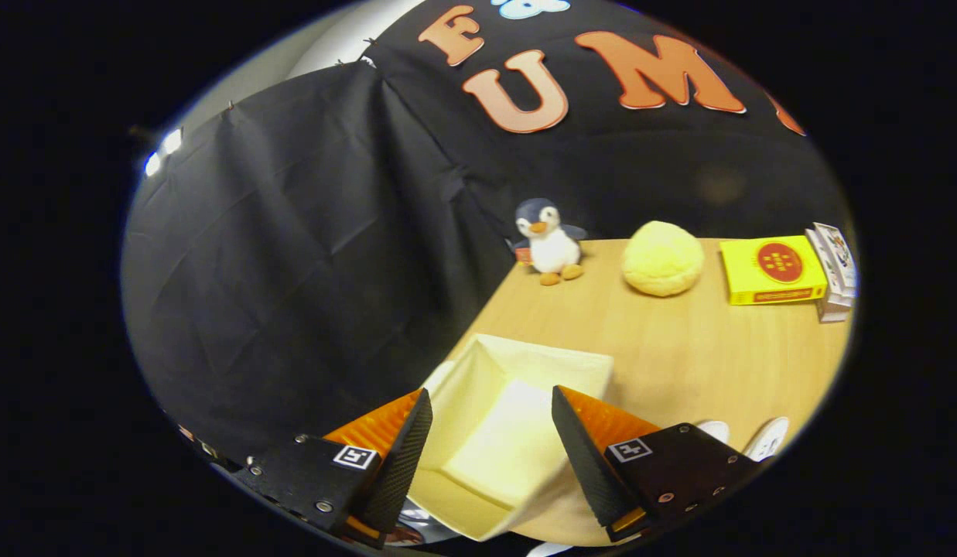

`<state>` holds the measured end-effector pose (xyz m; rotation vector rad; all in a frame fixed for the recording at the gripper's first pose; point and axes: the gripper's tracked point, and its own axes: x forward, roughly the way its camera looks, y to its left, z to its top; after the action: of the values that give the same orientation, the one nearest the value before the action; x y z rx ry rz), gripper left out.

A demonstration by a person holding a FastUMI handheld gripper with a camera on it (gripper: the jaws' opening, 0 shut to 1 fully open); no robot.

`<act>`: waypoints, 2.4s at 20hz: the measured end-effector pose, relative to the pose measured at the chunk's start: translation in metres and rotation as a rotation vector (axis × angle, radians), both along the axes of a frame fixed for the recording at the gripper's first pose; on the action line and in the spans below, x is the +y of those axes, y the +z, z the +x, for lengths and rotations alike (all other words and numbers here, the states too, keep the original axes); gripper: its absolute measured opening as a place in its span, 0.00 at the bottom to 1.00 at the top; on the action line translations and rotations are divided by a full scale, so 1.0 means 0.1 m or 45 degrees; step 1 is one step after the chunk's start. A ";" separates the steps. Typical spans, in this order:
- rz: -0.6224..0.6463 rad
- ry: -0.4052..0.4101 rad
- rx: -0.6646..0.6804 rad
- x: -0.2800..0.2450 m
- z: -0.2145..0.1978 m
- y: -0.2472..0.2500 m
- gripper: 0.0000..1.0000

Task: Open the storage box then place both shoes into the box .Put the left shoe in first, then the right shoe, with the right side of both shoes facing outward in a uniform manner.

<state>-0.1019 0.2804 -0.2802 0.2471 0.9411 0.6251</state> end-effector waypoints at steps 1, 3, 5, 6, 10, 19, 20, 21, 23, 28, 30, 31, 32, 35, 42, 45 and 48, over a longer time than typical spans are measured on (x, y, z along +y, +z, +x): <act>-0.068 -0.031 0.006 -0.25 -0.03 -0.17 0.93; -0.198 -0.088 0.041 -0.73 -0.16 -0.50 0.93; -0.309 -0.119 0.064 -1.15 -0.33 -0.76 0.89; -0.362 -0.127 0.082 -1.30 -0.44 -0.90 0.88; -0.471 -0.137 0.164 -1.81 -0.89 -1.23 0.80; -0.626 -0.164 0.099 -2.05 -0.84 -1.85 0.55; -0.607 -0.198 0.079 -2.01 -0.78 -1.88 0.49; -0.579 -0.227 0.068 -1.98 -0.73 -1.92 0.41; -0.537 -0.266 0.034 -1.92 -0.66 -2.00 0.31; -0.509 -0.372 0.019 -1.94 -0.59 -2.04 0.15; -0.424 -0.430 0.079 -1.90 -0.52 -1.99 0.04; -0.409 -0.448 0.093 -1.91 -0.48 -1.94 0.03; -0.409 -0.453 0.090 -1.91 -0.44 -1.87 0.03; -0.388 -0.465 0.063 -1.83 -0.31 -1.59 0.03; -0.301 -0.545 0.085 -1.42 0.03 -0.70 0.03; -0.220 -0.561 0.120 -1.05 0.12 -0.36 0.03; -0.178 -0.538 0.110 -0.64 0.19 -0.07 0.03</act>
<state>-0.0830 0.2166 -0.2877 0.3382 0.9741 0.1602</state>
